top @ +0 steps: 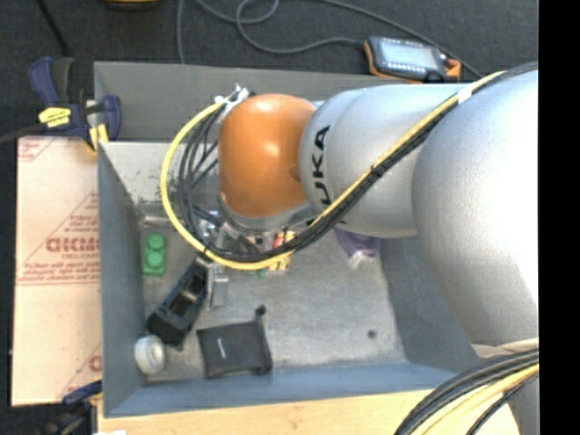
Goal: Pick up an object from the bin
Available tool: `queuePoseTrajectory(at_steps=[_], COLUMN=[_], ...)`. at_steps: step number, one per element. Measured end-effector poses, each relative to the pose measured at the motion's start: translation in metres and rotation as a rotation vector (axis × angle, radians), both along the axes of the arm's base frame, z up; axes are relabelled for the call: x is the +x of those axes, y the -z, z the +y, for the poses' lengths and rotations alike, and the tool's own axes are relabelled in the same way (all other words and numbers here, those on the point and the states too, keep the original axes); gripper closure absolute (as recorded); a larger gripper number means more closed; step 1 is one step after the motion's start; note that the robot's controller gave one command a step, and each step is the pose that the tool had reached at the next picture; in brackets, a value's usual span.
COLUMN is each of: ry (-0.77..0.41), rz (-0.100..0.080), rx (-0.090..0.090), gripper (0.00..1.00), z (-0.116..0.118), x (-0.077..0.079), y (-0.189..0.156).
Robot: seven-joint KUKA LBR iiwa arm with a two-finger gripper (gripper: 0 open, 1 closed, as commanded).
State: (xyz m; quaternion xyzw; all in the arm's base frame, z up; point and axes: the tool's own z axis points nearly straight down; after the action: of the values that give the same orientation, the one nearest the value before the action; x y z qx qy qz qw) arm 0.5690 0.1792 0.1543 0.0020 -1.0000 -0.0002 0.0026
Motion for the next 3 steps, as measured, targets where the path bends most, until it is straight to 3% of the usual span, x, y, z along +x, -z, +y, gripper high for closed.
queuePoseTrajectory(at_steps=[1, 2, 3], ry=[0.004, -0.047, -0.248], rz=[-0.008, -0.017, -0.009], rx=[0.002, 0.002, 0.000], gripper=[0.00, 0.00, 0.00], z=[-0.001, 0.005, 0.014], x=[0.002, 0.017, 0.003], y=[-0.005, 0.012, 0.047])
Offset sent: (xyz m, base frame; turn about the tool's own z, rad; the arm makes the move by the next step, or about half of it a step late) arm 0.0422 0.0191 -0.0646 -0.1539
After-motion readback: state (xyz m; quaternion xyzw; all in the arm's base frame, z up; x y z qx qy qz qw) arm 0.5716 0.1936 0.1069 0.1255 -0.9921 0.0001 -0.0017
